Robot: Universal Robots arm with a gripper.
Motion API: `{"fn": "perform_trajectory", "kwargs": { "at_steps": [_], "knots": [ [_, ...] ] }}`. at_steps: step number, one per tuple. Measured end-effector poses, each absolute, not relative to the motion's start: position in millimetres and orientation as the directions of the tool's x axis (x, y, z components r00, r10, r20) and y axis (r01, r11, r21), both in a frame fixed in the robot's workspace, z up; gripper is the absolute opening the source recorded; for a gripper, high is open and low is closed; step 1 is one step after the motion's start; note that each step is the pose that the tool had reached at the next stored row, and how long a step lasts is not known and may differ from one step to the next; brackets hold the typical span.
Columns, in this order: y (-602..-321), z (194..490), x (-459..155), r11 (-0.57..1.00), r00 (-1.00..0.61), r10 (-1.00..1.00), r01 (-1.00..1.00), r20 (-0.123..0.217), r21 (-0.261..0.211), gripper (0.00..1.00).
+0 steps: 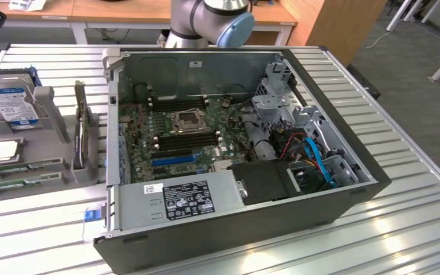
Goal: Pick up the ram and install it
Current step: 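Reach for the ram, then pick up the ram and move it above insertion slot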
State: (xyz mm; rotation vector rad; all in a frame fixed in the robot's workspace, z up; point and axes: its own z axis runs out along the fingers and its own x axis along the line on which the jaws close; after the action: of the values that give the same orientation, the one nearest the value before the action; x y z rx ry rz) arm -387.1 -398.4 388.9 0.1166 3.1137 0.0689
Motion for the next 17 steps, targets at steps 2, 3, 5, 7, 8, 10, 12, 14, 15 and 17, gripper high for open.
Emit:
{"fn": "perform_trajectory", "kwargs": {
  "at_steps": [2, 3, 5, 7, 8, 10, 12, 14, 15, 17],
  "knots": [
    [-398.4, 388.9, -387.8, 0.996, -0.997, 0.075, 0.074, -0.023, 0.045, 0.1],
    [-398.3, 388.9, -388.8, 0.996, -0.997, 0.076, 0.075, -0.023, 0.045, 0.1],
    [-398.4, 388.9, -390.9, 0.996, -0.997, 0.075, 0.074, -0.023, 0.045, 0.1],
    [-398.4, 388.9, -392.9, 0.996, -0.997, 0.075, 0.074, -0.023, 0.045, 0.1],
    [-398.5, 388.9, -393.4, 0.996, -0.997, 0.075, 0.074, -0.023, 0.045, 0.1],
    [-398.5, 388.9, -393.5, 0.996, -0.997, 0.075, 0.074, -0.023, 0.045, 0.1],
    [-398.4, 388.9, -393.6, 0.996, -0.997, 0.075, 0.074, -0.023, 0.045, 0.1],
    [-398.4, 388.9, -393.6, 0.996, -0.997, 0.075, 0.074, -0.023, 0.045, 0.1],
    [-398.4, 388.9, -393.6, 0.996, -0.997, 0.075, 0.074, -0.023, 0.045, 0.1],
    [-398.4, 388.9, -393.6, 0.996, -0.997, 0.075, 0.074, -0.023, 0.045, 0.1]
  ]
}}
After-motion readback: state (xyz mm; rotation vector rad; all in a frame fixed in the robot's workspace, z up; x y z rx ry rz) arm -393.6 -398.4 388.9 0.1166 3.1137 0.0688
